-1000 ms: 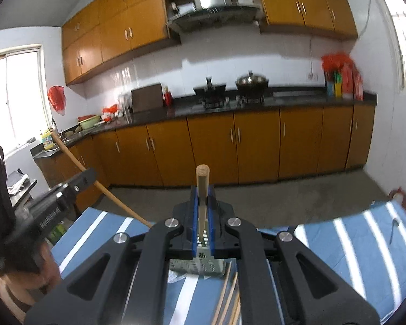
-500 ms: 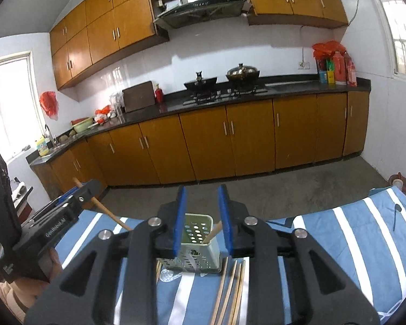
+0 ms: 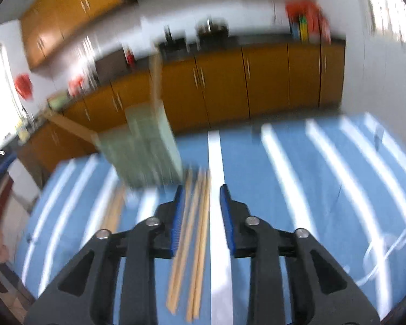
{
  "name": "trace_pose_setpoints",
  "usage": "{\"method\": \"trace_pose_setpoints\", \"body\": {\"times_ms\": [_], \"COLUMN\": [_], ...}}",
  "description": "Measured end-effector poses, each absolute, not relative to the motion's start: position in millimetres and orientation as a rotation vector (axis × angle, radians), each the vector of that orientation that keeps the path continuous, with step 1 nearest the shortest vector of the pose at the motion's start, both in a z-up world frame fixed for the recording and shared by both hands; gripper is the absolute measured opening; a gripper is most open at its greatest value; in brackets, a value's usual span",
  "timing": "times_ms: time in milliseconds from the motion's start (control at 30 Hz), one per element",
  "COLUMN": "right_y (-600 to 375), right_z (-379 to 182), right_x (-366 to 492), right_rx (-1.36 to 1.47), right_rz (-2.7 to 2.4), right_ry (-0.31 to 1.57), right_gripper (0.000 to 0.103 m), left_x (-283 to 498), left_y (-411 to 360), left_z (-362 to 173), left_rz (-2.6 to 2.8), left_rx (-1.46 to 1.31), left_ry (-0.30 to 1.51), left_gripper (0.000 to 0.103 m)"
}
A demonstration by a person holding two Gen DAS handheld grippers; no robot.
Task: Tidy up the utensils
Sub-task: 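Return to the table and close each gripper on another chopstick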
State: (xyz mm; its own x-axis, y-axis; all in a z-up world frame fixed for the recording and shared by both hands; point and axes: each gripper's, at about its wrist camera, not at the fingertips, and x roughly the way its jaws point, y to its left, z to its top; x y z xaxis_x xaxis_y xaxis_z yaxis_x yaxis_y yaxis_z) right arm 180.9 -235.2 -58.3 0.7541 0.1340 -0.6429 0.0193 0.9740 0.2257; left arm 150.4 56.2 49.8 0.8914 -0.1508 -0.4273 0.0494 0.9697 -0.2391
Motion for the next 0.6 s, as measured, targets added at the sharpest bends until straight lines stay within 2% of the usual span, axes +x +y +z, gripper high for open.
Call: {"method": "trace_pose_setpoints", "body": {"times_ms": [100, 200, 333, 600], "right_y": [-224, -214, -212, -205], "right_z": [-115, -143, -153, -151], "right_x": [180, 175, 173, 181], "right_rx": [0.236, 0.226, 0.234, 0.115], "right_rz": [0.101, 0.108, 0.098, 0.034], "right_ry": [0.860, 0.921, 0.930, 0.913], "right_gripper": [0.014, 0.011, 0.011, 0.008], "left_x": [148, 142, 135, 134], "left_y": [61, 63, 60, 49], "left_z": [11, -23, -52, -68], "left_rz": [-0.085, -0.088, -0.088, -0.128], "left_rx": [-0.204, -0.193, -0.178, -0.172], "left_ry": [0.563, 0.655, 0.722, 0.776], "left_gripper": [0.040, 0.040, 0.040, 0.039]}}
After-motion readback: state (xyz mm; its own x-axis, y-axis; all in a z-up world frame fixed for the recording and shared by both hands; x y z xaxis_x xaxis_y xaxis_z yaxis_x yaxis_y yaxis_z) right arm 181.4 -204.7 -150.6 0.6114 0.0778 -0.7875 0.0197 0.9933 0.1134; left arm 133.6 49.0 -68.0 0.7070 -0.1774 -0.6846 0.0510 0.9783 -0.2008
